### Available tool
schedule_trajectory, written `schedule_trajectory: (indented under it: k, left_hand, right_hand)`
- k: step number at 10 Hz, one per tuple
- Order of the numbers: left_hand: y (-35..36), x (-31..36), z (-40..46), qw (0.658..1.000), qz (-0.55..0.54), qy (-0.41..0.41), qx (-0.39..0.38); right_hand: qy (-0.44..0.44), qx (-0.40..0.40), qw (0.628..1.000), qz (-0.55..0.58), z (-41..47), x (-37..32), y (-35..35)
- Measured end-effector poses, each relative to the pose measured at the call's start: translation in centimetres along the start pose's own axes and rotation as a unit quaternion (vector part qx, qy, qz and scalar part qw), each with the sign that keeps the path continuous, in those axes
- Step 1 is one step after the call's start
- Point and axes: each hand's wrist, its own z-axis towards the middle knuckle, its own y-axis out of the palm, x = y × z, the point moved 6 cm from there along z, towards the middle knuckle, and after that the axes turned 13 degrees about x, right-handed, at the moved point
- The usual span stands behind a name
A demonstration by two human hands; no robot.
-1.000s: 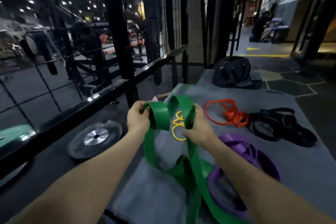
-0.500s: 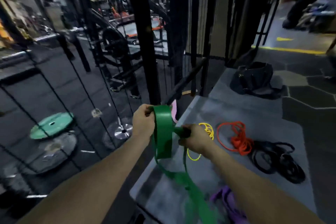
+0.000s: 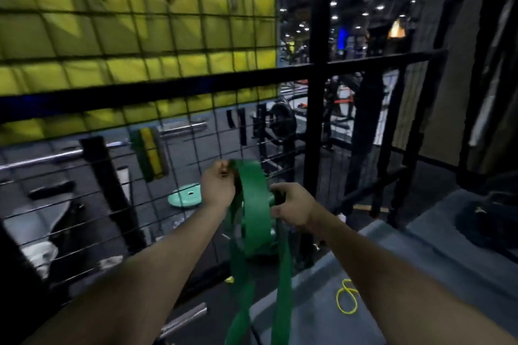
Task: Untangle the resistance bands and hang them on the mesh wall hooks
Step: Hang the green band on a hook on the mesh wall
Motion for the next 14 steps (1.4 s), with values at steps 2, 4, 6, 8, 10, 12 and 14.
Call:
schedule_trajectory:
  k: [2,4,6,8,10,12,14]
  left_hand:
    - [-6.7,5.7,1.1,0.993,-0.053,-0.009,0.105]
    - [-11.7,10.7,3.9,0.979,0.087,0.107,0.151]
    - [-14.1,11.6,5.6,0.972,0.120,0.145,0.142]
    - [-16.3,12.3,6.8,0.982,0.100,0.156,0.046]
    - [-17.6,11.1,6.0,0.972,0.178,0.099,-0.116]
    - [-17.9,12.1,5.2,0.977,0.073,0.009,-0.202]
    - [-18.8,15.3,6.3,0.992,-0.030,0.017,-0.123]
  right_hand:
    - [-0.019,-0.106,0.994,-0.006,0.5,-6.5,2.8]
    - [0.077,-0.074,0.966,0.234,2.4,-13.5,3.6]
    - [-0.019,-0.122,0.976,0.179,2.9,-17.4,4.9]
    - [-0.029,-0.079,0.948,0.306,3.6,-21.7,4.6]
    - [-0.028,-0.079,0.927,0.367,4.3,-25.1,4.9]
    - [-0.057,-0.146,0.906,0.394,4.8,-27.8,5.0]
    - [-0.069,-0.192,0.911,0.358,5.1,-29.9,4.3]
